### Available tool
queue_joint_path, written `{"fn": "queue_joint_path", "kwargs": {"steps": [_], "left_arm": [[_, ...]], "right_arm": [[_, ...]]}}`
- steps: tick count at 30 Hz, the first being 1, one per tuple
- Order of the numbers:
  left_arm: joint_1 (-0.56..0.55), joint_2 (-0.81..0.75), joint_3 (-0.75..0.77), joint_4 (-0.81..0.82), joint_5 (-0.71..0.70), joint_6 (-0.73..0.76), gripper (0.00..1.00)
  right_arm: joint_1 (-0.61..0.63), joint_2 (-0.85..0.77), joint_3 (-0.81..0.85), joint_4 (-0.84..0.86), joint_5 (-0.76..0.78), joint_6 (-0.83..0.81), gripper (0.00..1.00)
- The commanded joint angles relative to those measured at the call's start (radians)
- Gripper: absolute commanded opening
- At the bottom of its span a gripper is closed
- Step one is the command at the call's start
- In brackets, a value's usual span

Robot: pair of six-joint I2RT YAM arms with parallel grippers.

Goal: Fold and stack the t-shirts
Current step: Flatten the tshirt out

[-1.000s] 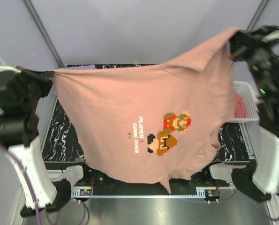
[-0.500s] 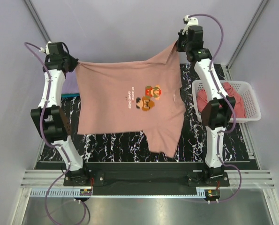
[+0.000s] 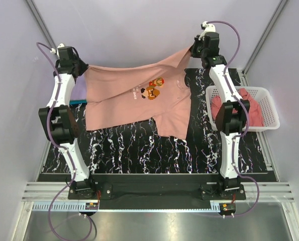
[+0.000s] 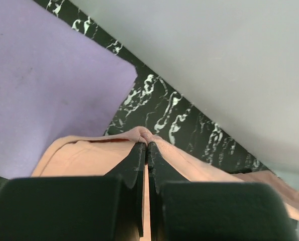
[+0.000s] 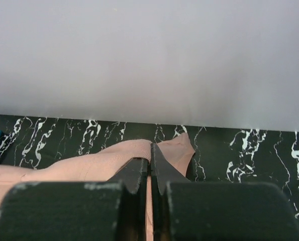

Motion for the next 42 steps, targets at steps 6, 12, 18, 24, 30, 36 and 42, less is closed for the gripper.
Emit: {"fn": "queue_joint_path", "kwargs": {"steps": [6, 12, 18, 24, 30, 36, 42], "left_arm": [[0.009, -0.113, -0.214, 0.121, -0.106, 0.101, 0.0], [0.016, -0.225, -0.424, 0.215, -0.092, 0.129, 0.0], [0.028, -0.297, -0.525, 0.215, -0.113, 0.15, 0.0], [0.054, -0.359, -0.593, 0.171, -0.147, 0.155, 0.0], [0.062, -0.388, -0.676, 0.149, -0.153, 0.136, 0.0], [0.062, -0.343, -0.716, 0.128, -0.097, 0.067, 0.0], [0.029, -0.35, -0.82, 0.149, -0.063, -0.006, 0.0]], "right_arm": [[-0.067, -0.012, -0.133, -0.023, -0.101, 0.073, 0.0], [-0.065, -0.069, -0.303, 0.0, -0.196, 0.084, 0.0], [-0.065, -0.095, -0.392, -0.02, -0.196, 0.073, 0.0], [-0.065, -0.126, -0.452, -0.07, -0.179, 0.05, 0.0], [-0.067, -0.169, -0.526, -0.084, -0.243, 0.05, 0.0], [-0.033, -0.201, -0.573, -0.113, -0.219, 0.067, 0.0], [0.022, -0.115, -0.511, -0.213, -0.144, 0.096, 0.0]]}}
